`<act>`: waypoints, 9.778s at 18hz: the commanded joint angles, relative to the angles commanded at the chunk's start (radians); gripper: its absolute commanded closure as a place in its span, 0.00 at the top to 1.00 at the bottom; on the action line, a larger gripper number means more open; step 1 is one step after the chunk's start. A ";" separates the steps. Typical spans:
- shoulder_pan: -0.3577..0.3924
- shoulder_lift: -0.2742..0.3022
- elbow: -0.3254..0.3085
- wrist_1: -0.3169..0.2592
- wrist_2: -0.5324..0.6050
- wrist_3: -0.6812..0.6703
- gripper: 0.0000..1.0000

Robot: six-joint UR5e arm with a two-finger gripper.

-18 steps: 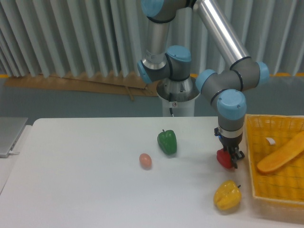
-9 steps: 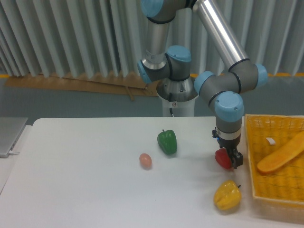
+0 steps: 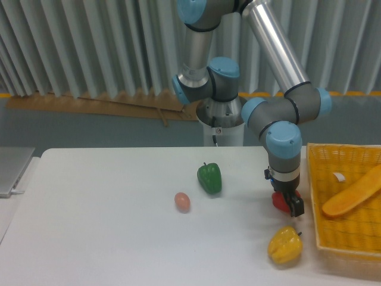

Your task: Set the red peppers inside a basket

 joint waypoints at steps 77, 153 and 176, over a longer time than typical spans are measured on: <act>-0.034 0.000 0.018 -0.043 -0.006 0.064 1.00; 0.334 0.044 0.121 -0.134 -0.107 0.767 0.49; 0.304 0.054 0.144 -0.117 -0.146 0.729 1.00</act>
